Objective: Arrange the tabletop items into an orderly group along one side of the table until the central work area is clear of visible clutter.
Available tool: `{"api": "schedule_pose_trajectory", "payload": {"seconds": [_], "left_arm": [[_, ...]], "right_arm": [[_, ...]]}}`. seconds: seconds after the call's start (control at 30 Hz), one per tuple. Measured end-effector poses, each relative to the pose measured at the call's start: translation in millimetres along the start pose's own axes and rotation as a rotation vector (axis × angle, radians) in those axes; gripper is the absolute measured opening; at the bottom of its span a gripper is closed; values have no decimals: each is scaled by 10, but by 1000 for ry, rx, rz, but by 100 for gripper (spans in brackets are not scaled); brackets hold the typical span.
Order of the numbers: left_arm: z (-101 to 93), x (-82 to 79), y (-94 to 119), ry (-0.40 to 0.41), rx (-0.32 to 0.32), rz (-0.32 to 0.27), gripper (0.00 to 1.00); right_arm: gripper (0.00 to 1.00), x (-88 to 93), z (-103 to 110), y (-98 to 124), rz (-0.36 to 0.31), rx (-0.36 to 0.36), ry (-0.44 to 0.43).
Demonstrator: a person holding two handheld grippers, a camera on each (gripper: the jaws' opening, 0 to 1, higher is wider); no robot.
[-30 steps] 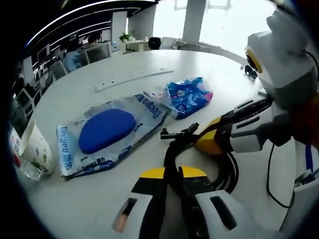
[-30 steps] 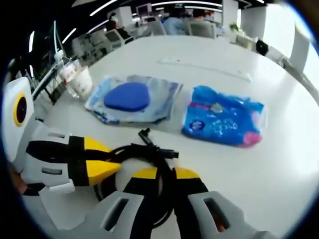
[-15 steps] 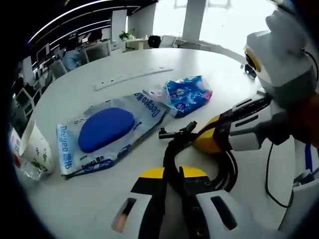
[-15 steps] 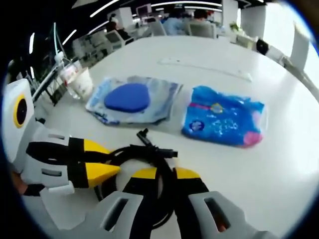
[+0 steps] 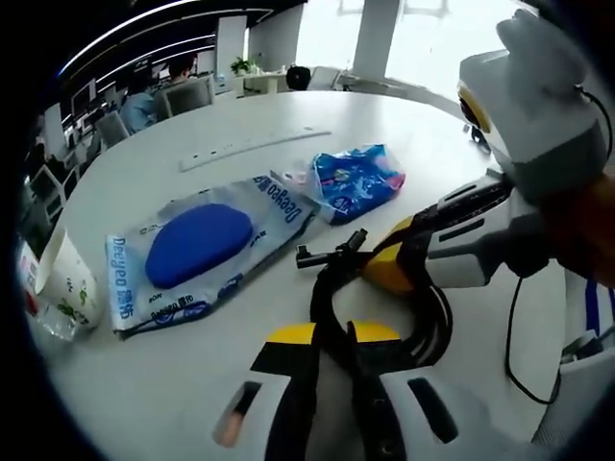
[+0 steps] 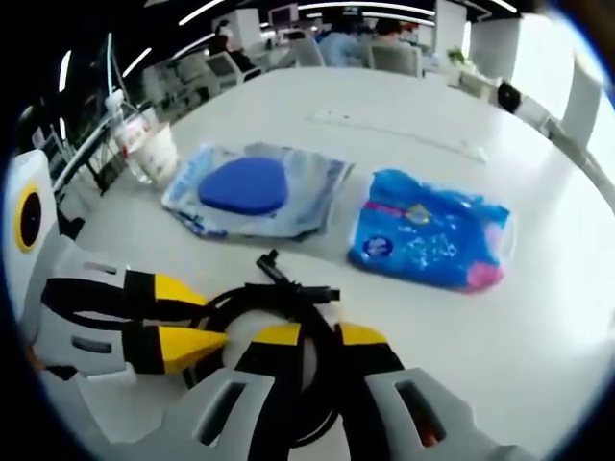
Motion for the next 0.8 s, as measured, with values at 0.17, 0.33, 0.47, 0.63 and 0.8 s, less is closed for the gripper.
{"api": "schedule_pose_trajectory", "payload": {"seconds": [0.17,0.33,0.47,0.63,0.8], "left_arm": [[-3,1,9,3,-2,2,10],[10,-8,11,-4,-1,1,10],[17,-5,14,3,-1,0,10],[24,-14,23,4,-2,1,10],[39,-44,61,20,1,-13,9]], "right_arm": [[9,-9,-4,-6,7,-3,2],[9,-7,-5,-3,-2,-10,0],[13,-8,-20,-8,-8,-14,-4],[20,-17,-20,13,-14,-16,-8],[20,-34,-13,73,-27,-18,-18]]}}
Point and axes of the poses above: the point that each gripper's makers call its tool centre point, and the gripper's own axes: y roughly backward along the fingers, z roughly to its left, x roughly out of its underside, the point moved 9 cm from there along y, roughly backward along the fingers, and after that the axes turned 1 degree about -z, right-handed, at the moved point
